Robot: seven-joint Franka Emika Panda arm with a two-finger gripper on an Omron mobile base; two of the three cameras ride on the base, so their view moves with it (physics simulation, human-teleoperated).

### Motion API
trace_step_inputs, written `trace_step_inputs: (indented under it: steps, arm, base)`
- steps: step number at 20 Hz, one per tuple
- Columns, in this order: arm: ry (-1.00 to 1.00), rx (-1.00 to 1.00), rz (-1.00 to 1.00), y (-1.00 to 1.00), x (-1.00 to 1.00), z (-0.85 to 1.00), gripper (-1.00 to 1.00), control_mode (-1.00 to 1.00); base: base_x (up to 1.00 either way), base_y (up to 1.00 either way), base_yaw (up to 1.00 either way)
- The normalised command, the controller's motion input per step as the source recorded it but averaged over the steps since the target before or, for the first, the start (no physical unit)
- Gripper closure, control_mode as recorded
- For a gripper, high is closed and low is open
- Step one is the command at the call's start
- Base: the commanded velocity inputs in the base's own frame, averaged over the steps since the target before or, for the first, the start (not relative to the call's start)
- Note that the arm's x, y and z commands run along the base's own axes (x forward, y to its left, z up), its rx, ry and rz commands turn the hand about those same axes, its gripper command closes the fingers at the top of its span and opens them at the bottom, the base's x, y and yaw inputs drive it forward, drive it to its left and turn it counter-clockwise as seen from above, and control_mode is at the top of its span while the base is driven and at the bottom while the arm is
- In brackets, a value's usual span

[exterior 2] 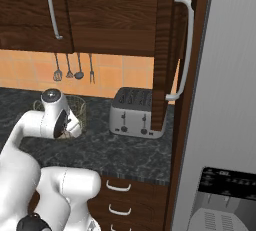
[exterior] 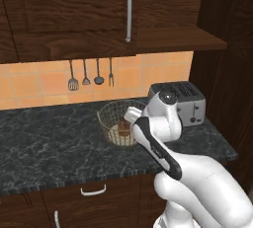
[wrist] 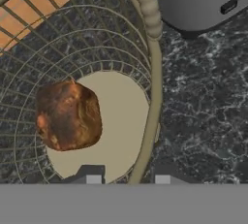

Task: Open the cabinet, pick up the bread from the cabinet and place it in the basket. Then move the basket to the dining counter.

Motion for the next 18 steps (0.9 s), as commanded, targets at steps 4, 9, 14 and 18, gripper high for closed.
trace_step_inputs:
  steps: [4,9,14,18]
  arm:
    - [0.13,-0.08,-0.01,-0.14,-0.57,1.00,1.00,-1.00]
    - [0.01,-0.02,-0.02,-0.64,-0.56,0.84,1.00,-1.00]
    - [0.00,0.03,-0.06,-0.80,-0.66,0.52,1.00,-1.00]
    - [0.00,0.11,-0.12,-0.70,-0.77,0.55,1.00,-1.00]
  base:
    - [0.00,0.00,0.00]
    - [0.00,0.00,0.00]
    - [0.00,0.00,0.00]
    - [0.00,0.00,0.00]
